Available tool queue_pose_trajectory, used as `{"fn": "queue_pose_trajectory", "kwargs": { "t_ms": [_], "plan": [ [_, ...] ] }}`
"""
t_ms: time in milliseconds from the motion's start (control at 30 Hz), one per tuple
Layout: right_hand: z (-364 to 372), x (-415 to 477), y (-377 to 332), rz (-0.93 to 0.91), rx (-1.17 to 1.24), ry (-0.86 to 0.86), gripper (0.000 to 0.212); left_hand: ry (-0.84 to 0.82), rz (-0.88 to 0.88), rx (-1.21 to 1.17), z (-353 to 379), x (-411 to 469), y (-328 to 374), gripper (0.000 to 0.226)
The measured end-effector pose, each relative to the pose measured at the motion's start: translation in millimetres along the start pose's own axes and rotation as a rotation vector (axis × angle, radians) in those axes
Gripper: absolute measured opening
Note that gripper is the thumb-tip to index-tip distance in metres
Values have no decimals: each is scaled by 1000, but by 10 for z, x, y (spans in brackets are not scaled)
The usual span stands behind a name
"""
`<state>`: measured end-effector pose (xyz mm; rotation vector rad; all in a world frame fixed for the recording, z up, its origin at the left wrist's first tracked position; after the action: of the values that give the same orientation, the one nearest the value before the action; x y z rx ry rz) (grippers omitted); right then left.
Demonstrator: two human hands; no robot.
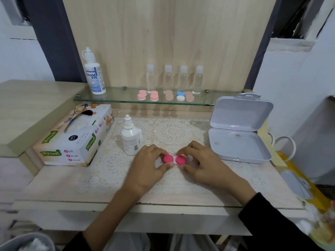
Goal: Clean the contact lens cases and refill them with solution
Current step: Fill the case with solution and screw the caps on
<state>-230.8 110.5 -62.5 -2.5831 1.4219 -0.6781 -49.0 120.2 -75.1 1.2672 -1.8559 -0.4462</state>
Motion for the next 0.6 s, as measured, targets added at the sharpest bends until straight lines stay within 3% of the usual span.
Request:
{"fn": "queue_pose_trajectory", "kwargs": {
  "t_ms": [133,367,600],
  "plan": [
    [11,9,32,57,36,15,26,-3,-8,2,1,1,-3,29],
    [2,29,12,99,36,-11,53,4,1,14,-2,-6,-2,28],
    [28,18,48,44,58,14,24,0,-3,2,1,-4,-6,29]
  ]
}}
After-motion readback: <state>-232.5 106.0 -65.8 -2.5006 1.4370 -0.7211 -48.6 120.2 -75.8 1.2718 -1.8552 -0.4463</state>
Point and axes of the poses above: each hand's wrist, its own x-axis towards the middle knuckle, its own z-axis out of the palm, y = z × x, the point moved 3 cm from there along x, towards the middle knuckle, and after that the axes turned 11 degrees about -x, right-handed, at the moved point
